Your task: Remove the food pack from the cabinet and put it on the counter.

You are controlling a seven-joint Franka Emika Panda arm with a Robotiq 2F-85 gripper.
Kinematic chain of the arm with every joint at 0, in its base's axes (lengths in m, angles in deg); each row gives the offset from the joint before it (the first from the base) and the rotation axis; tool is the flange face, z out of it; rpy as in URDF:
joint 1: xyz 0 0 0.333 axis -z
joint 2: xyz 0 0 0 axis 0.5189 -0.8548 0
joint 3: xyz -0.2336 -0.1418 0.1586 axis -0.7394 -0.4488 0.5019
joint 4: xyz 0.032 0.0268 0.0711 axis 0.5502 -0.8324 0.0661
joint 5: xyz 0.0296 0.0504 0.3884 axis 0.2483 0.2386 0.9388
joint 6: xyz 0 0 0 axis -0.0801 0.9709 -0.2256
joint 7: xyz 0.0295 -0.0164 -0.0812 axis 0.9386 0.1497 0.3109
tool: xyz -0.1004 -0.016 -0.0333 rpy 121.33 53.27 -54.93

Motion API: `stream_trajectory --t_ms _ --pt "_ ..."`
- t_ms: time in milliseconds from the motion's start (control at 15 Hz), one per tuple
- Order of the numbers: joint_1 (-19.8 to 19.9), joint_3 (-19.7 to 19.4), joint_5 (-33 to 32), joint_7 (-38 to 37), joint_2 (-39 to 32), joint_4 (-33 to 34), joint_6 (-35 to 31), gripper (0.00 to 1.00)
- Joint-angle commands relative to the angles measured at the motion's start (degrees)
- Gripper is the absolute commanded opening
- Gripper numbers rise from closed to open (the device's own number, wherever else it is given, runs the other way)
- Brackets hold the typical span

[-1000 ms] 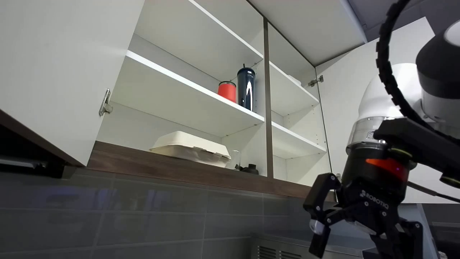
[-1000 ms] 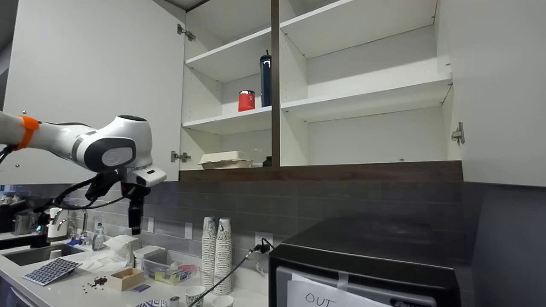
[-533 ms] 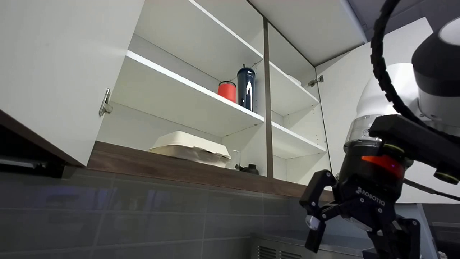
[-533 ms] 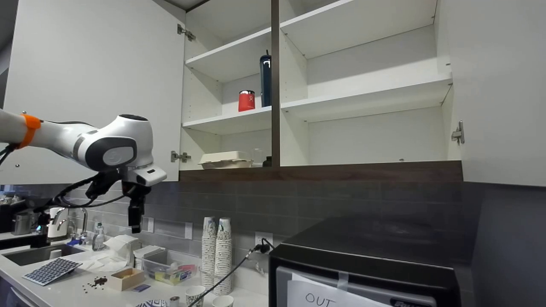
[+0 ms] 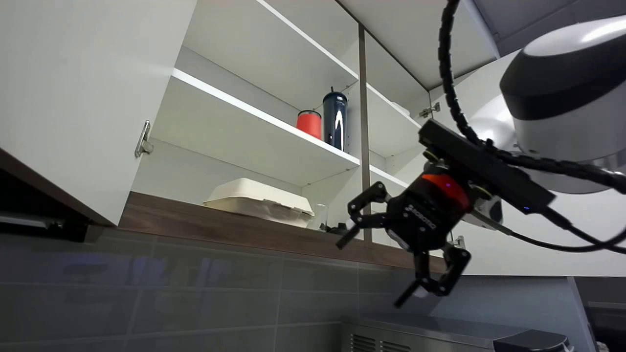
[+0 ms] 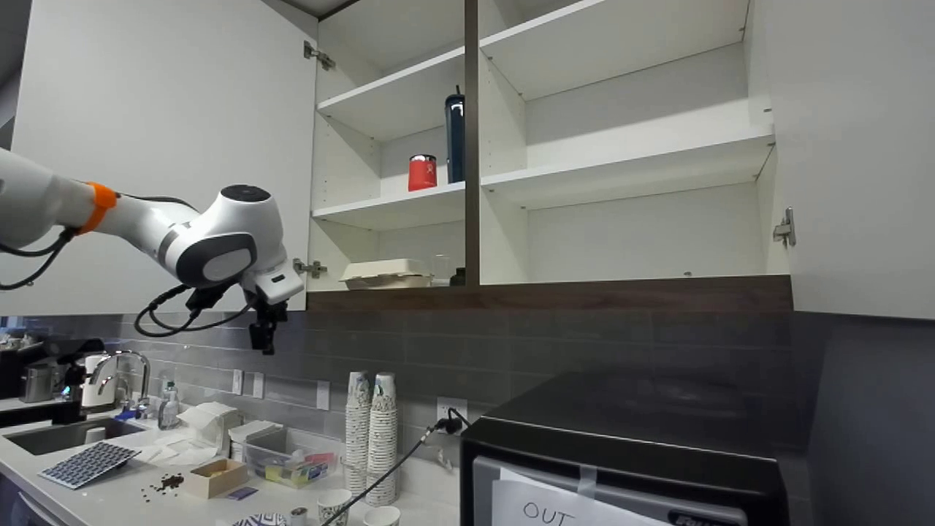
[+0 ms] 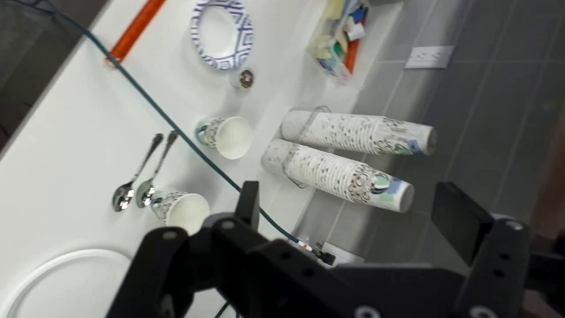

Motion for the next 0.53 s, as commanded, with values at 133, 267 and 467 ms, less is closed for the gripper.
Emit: stream_trajectory --t_ms 133,267,467 --pt "-0.83 1.55 4.41 -3.27 -13.34 12.07 -20.59 1.0" --pt "-1.92 1.2 3.74 -2.81 -17.0 16.16 -25.82 1.0" --pt "-2.38 0.71 1.35 -2.26 -21.33 21.44 -27.84 1.0"
